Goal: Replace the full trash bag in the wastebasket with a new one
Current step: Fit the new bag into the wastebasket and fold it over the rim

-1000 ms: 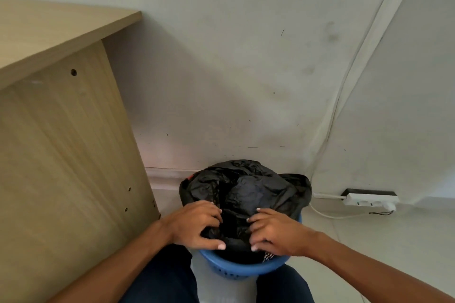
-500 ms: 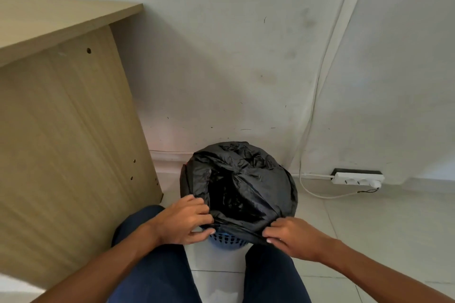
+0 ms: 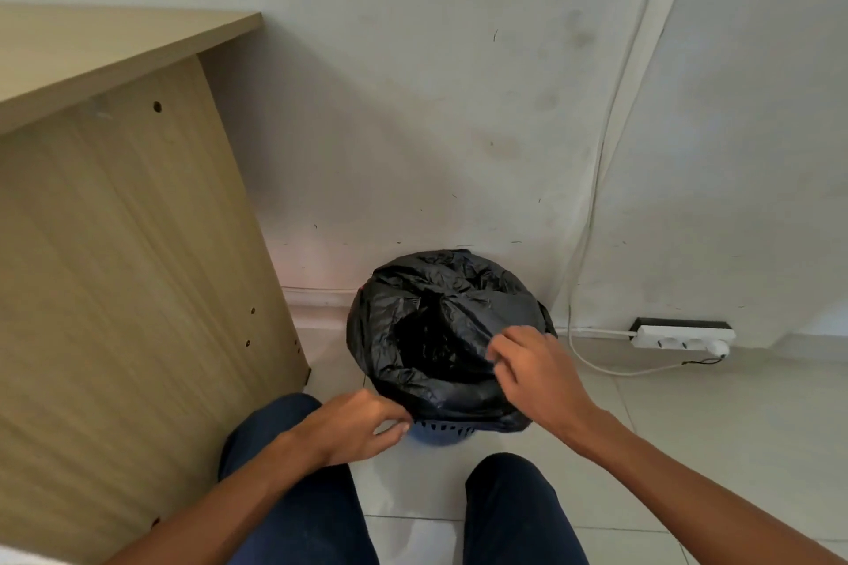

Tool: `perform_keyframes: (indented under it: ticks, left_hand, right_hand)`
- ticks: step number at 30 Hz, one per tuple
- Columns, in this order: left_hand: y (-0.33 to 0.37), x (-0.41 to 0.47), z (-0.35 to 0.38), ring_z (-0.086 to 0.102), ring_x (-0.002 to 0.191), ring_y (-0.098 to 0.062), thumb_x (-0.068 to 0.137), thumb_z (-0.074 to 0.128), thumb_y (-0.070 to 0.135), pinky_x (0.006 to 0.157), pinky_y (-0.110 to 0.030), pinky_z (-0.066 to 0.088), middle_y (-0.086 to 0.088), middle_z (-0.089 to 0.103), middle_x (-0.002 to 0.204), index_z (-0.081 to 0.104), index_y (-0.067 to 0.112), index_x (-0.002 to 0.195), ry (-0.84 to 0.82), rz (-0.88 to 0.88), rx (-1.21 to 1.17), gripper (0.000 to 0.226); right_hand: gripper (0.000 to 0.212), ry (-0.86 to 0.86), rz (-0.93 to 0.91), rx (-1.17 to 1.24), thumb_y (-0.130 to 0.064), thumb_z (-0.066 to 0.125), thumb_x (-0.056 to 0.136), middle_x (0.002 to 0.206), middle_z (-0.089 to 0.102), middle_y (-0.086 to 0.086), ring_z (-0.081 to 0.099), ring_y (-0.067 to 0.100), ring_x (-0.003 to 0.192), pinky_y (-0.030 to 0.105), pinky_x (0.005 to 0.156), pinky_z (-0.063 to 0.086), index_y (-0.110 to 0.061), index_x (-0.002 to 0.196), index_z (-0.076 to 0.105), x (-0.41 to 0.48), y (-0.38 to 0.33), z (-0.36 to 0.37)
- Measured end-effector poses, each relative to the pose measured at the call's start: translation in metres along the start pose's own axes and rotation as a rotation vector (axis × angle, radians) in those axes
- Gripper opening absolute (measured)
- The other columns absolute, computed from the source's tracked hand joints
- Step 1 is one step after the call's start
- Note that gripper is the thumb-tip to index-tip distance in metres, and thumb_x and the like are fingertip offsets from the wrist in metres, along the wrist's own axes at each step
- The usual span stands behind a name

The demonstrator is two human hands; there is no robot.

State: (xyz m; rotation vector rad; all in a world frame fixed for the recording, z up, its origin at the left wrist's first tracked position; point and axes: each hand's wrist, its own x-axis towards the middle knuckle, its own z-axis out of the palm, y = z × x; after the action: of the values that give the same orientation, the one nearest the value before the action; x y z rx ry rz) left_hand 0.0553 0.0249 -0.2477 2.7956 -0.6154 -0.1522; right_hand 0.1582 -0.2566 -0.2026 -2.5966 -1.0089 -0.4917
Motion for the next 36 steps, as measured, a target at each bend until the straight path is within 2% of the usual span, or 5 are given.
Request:
perform_keyframes:
  ticks: [6,10,17,27,36]
  left_hand:
    - [0.004,0.042,-0.034,0.051,0.074,-0.003,0.102,0.043,0.04,0.064,-0.024,0.042,0.013,0.06,0.08,0.063,0.024,0.088,0.557,-0.159,-0.096,0.03]
    - [-0.017,0.065,-0.035,0.066,0.091,-0.022,0.099,0.046,0.046,0.071,-0.034,0.051,-0.001,0.072,0.097,0.069,0.021,0.106,0.294,-0.414,0.141,0.035]
    - [-0.013,0.127,-0.04,0.057,0.112,-0.03,0.097,0.05,0.034,0.087,-0.041,0.046,-0.006,0.063,0.118,0.066,0.019,0.116,0.175,-0.107,0.276,0.029]
    - [-0.06,0.139,-0.035,-0.013,0.148,-0.051,0.094,0.056,0.052,0.116,-0.07,-0.002,-0.011,-0.021,0.165,0.009,0.021,0.16,-0.418,-0.628,0.617,0.088]
    - [-0.016,0.176,-0.033,0.04,0.126,-0.04,0.096,0.051,0.016,0.1,-0.049,0.034,-0.02,0.046,0.136,0.052,0.008,0.131,-0.071,-0.127,0.517,0.036]
  right_hand:
    - [0.044,-0.434,0.156,-0.005,-0.038,0.04,0.103,0.16,0.034,0.002,0.027,0.031,0.149,0.053,0.116,0.029,-0.034,0.147,0.045,0.034,0.008,0.031]
    - [0.054,-0.709,0.327,-0.318,-0.049,0.022,0.105,0.164,0.024,0.001,0.002,0.025,0.154,0.059,0.12,-0.002,-0.024,0.141,0.055,0.027,0.033,0.033]
    - [0.026,-0.285,-0.013,-0.062,-0.025,0.047,0.099,0.129,0.062,0.007,0.045,0.033,0.135,0.047,0.111,0.037,-0.014,0.115,0.066,0.055,0.022,0.037]
    - [0.059,-1.097,0.18,-0.581,-0.047,0.027,0.103,0.167,0.004,0.009,-0.013,0.031,0.153,0.06,0.117,-0.016,-0.02,0.155,0.032,0.071,0.05,0.046]
    - [0.037,-0.721,-0.083,-0.168,-0.03,0.045,0.099,0.128,0.059,0.015,0.052,0.034,0.12,0.042,0.097,0.042,-0.009,0.126,0.058,0.102,0.001,0.074]
